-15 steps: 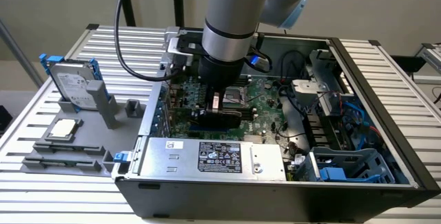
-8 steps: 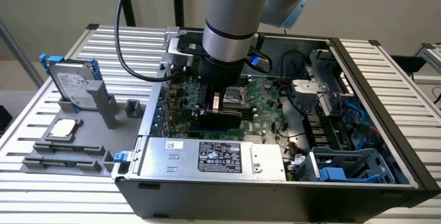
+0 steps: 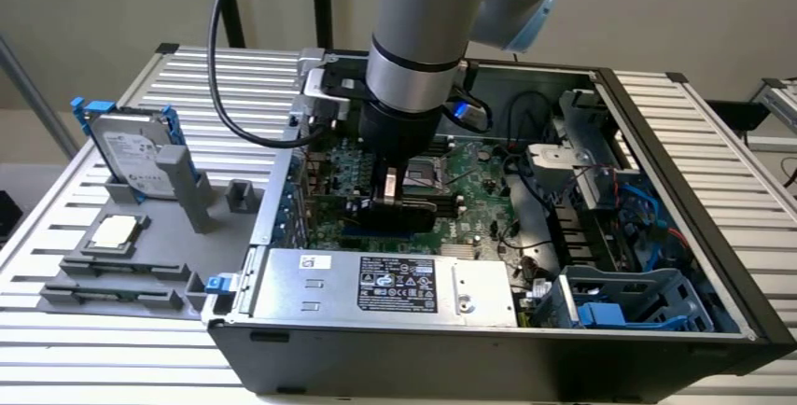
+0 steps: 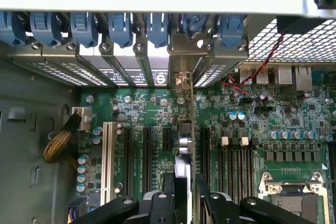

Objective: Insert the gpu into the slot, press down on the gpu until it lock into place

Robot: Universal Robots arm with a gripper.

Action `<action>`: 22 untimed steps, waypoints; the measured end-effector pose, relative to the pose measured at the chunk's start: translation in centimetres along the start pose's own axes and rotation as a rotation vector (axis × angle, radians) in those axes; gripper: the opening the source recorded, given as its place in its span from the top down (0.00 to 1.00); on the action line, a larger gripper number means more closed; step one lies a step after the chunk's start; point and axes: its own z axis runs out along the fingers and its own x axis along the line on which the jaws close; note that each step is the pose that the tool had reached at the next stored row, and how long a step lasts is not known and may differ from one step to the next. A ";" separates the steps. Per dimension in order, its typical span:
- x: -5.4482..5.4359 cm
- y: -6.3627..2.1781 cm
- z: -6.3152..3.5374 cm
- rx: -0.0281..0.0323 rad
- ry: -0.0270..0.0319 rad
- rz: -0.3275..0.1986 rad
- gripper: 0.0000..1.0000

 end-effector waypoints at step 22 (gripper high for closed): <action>0.0 -0.18 0.90 -0.0045 -0.0002 0.000 0.74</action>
